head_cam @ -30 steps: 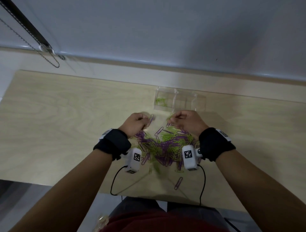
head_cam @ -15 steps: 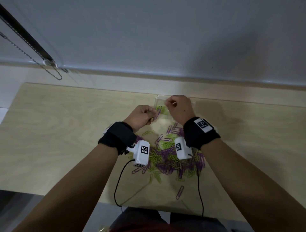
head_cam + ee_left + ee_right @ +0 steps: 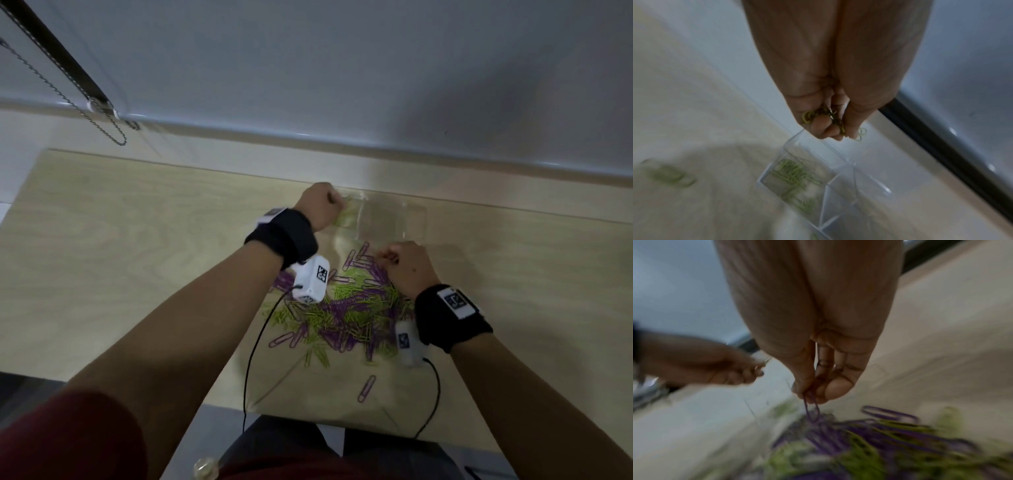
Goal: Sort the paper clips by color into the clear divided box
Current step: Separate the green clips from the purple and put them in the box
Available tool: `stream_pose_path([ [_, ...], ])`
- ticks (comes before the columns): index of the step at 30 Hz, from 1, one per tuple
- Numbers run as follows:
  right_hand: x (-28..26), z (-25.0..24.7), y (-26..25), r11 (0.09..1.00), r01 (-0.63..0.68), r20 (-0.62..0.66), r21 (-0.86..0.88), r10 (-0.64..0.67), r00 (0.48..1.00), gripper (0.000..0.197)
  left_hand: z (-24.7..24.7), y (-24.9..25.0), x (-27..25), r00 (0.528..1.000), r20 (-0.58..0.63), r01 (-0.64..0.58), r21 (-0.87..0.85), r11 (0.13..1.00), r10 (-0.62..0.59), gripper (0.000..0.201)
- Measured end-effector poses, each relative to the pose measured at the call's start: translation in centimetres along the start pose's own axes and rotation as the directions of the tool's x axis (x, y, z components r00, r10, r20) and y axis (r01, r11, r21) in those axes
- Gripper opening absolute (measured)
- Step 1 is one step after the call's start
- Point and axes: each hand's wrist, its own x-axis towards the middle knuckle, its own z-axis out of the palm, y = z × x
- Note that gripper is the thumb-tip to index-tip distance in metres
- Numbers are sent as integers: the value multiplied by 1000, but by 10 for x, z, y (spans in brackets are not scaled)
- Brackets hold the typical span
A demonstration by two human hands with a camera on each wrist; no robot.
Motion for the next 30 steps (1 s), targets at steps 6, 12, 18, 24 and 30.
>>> stream_pose_path([
  [6,-16,6,7,926,144,160,-350,-93,983,12,16,5,28,989,134,-103,339,935,60,19],
  [12,-20,25,-16,909,304,276,-286,-226,934,17,-11,-28,-20,955,25,-290,300,909,297,25],
  [18,-18,58,-38,913,353,296,-205,-286,911,22,-20,-112,-97,984,138,-157,369,916,113,17],
  [24,-7,73,-42,849,357,292,-389,-254,922,30,4,-145,-113,987,91,-156,288,945,135,47],
  [30,2,62,-46,831,306,324,-464,-162,932,15,9,-141,-106,964,120,-262,306,915,237,22],
])
